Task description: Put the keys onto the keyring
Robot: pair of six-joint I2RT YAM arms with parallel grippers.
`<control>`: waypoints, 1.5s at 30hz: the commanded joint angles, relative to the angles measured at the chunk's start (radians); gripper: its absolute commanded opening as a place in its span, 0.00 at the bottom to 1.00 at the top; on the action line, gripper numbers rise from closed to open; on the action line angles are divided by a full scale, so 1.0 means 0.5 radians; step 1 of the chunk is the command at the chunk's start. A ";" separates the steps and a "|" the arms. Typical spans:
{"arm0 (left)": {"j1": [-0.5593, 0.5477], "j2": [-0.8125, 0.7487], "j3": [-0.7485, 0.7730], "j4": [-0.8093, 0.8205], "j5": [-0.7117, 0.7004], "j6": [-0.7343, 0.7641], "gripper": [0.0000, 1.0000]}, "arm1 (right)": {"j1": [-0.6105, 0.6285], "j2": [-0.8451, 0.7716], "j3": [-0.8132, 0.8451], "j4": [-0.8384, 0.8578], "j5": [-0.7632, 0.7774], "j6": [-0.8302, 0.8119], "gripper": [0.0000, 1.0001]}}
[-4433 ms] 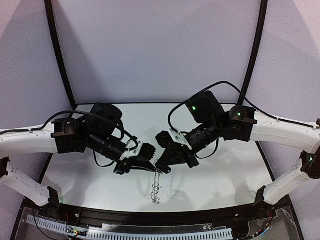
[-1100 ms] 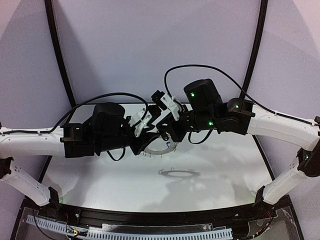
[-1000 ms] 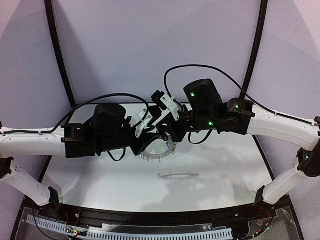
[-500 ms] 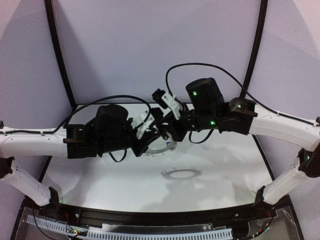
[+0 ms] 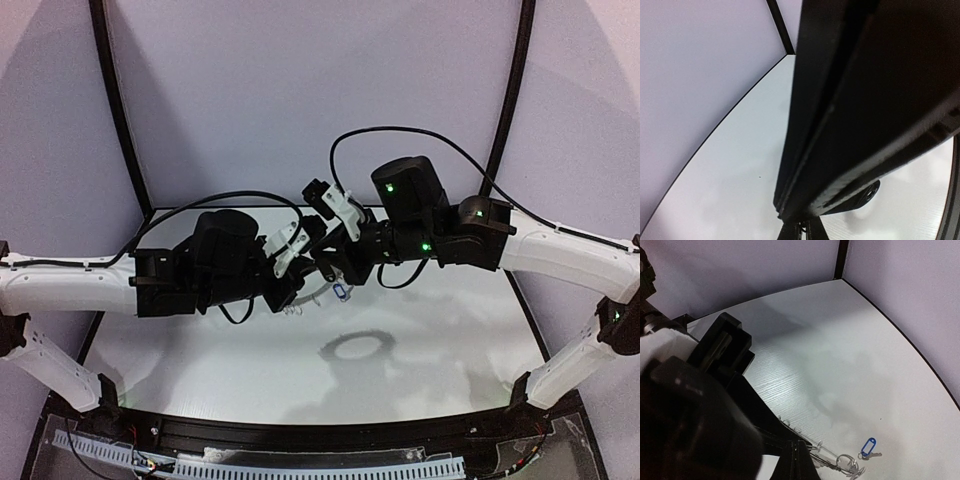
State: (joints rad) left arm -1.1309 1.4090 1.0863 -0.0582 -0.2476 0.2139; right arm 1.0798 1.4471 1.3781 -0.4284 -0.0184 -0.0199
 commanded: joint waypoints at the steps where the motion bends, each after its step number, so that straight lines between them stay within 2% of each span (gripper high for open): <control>1: -0.002 -0.044 0.043 0.006 -0.014 0.007 0.01 | 0.031 -0.051 0.046 0.048 0.017 -0.017 0.00; 7: -0.002 -0.092 0.008 -0.035 0.037 0.017 0.01 | 0.031 -0.042 0.077 -0.017 0.207 -0.041 0.00; 16: -0.003 -0.223 -0.135 0.081 0.166 0.097 0.01 | -0.024 -0.010 0.078 -0.111 0.388 0.066 0.00; 23: -0.004 -0.272 -0.160 0.062 0.237 0.116 0.01 | -0.135 0.043 0.078 -0.143 0.135 0.193 0.00; 28: -0.002 -0.289 -0.182 0.106 0.177 0.120 0.01 | -0.244 0.098 0.094 -0.284 -0.134 0.347 0.00; 32: -0.003 -0.299 -0.236 0.258 0.191 0.166 0.01 | -0.309 0.189 0.111 -0.407 -0.366 0.464 0.00; 41: -0.002 -0.352 -0.387 0.552 0.255 0.326 0.01 | -0.436 0.404 0.170 -0.585 -0.473 0.672 0.00; 45: -0.003 -0.381 -0.460 0.688 0.296 0.361 0.01 | -0.448 0.507 0.205 -0.558 -0.629 0.728 0.00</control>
State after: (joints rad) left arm -1.1219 1.3237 0.8698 0.0739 -0.1629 0.3521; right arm 0.9117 1.6294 1.4777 -0.5975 -0.3901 0.2969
